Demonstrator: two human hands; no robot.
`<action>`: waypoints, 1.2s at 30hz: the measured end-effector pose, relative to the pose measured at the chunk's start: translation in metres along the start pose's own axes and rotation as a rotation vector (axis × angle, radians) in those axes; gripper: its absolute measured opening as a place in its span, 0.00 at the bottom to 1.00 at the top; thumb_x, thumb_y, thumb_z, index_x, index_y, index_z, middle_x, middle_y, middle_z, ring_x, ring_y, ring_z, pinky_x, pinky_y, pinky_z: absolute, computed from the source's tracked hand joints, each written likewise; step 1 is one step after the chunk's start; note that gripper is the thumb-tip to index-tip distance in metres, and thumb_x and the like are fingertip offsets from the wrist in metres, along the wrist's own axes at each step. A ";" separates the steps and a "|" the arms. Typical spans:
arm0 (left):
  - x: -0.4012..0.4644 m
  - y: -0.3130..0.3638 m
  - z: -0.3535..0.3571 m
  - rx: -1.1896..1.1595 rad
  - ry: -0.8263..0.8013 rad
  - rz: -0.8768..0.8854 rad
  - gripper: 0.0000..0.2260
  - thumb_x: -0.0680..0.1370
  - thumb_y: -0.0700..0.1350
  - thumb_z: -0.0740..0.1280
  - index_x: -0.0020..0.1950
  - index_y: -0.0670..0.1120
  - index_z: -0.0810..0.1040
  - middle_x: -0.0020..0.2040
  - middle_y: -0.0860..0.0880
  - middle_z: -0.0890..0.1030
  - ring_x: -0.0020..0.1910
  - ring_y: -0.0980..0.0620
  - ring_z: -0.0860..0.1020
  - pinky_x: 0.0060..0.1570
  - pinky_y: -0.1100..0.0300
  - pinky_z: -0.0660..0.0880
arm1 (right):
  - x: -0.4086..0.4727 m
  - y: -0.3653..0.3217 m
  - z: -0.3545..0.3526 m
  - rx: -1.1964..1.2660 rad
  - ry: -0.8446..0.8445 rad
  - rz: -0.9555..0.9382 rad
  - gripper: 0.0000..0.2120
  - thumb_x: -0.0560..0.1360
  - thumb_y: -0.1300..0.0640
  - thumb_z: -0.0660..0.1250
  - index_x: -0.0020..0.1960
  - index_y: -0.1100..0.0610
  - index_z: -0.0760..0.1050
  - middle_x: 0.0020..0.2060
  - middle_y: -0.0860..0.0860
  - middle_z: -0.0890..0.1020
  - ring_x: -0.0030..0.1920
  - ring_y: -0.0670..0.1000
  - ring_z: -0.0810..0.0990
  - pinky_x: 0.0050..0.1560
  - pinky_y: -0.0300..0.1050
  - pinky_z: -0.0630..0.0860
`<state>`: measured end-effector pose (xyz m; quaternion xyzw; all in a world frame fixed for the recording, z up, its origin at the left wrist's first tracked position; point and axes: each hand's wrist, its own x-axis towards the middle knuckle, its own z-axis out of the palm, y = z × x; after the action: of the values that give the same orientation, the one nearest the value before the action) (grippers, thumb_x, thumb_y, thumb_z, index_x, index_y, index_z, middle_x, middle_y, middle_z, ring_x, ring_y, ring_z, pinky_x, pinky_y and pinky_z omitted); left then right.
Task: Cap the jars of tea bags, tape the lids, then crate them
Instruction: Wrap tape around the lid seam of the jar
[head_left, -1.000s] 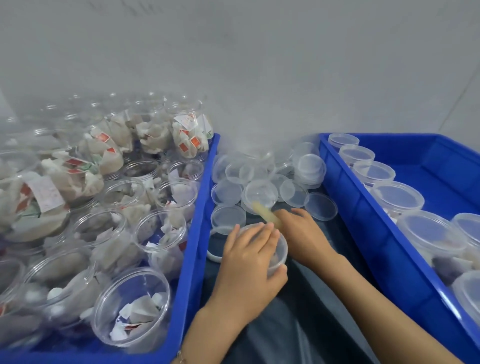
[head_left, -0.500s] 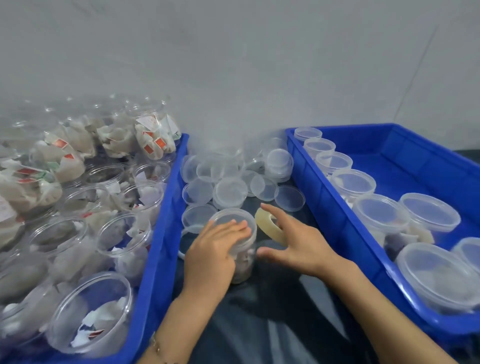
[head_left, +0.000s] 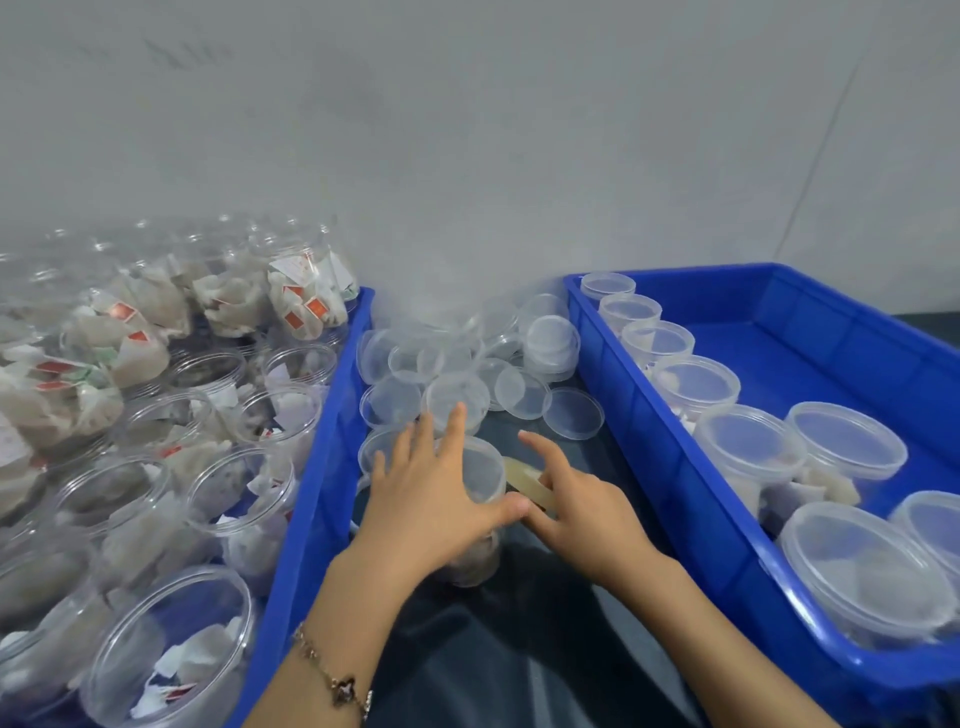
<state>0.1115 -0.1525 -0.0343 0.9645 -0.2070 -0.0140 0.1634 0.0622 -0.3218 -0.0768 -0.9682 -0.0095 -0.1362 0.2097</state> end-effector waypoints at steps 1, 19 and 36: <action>0.000 -0.001 0.004 -0.007 0.001 -0.019 0.54 0.61 0.78 0.57 0.77 0.53 0.39 0.78 0.48 0.50 0.76 0.46 0.49 0.72 0.46 0.53 | 0.000 0.000 -0.001 -0.019 0.024 -0.022 0.28 0.75 0.34 0.55 0.73 0.39 0.54 0.57 0.44 0.79 0.56 0.50 0.77 0.42 0.43 0.67; -0.003 0.000 0.026 0.016 0.301 -0.131 0.47 0.68 0.72 0.57 0.77 0.44 0.54 0.68 0.46 0.66 0.64 0.47 0.60 0.63 0.56 0.63 | 0.006 -0.007 0.015 -0.106 0.522 -0.180 0.15 0.72 0.45 0.63 0.50 0.49 0.84 0.27 0.47 0.77 0.24 0.48 0.74 0.21 0.36 0.67; 0.004 0.012 0.032 0.044 0.396 -0.311 0.45 0.67 0.70 0.58 0.74 0.41 0.63 0.63 0.43 0.72 0.59 0.44 0.65 0.52 0.51 0.71 | 0.026 -0.011 0.016 0.132 0.232 0.108 0.16 0.75 0.43 0.65 0.63 0.40 0.75 0.60 0.38 0.78 0.61 0.42 0.75 0.53 0.37 0.69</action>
<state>0.1074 -0.1737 -0.0603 0.9720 -0.0202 0.1549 0.1754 0.0902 -0.3063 -0.0790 -0.9291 0.0579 -0.2348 0.2798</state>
